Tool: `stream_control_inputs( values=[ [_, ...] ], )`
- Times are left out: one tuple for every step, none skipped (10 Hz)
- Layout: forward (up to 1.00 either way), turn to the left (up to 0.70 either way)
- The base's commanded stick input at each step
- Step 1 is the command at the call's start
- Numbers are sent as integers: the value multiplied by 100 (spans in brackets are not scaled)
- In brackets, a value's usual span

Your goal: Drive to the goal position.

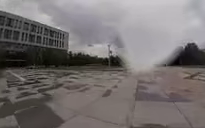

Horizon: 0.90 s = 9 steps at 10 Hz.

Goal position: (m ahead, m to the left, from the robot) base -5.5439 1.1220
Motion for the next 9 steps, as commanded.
stream_control_inputs(
  values=[
    [70,20],
    [70,0],
    [70,0],
    [70,0],
    [70,0],
    [70,0],
    [70,0],
    [70,0],
    [70,0]
  ],
)
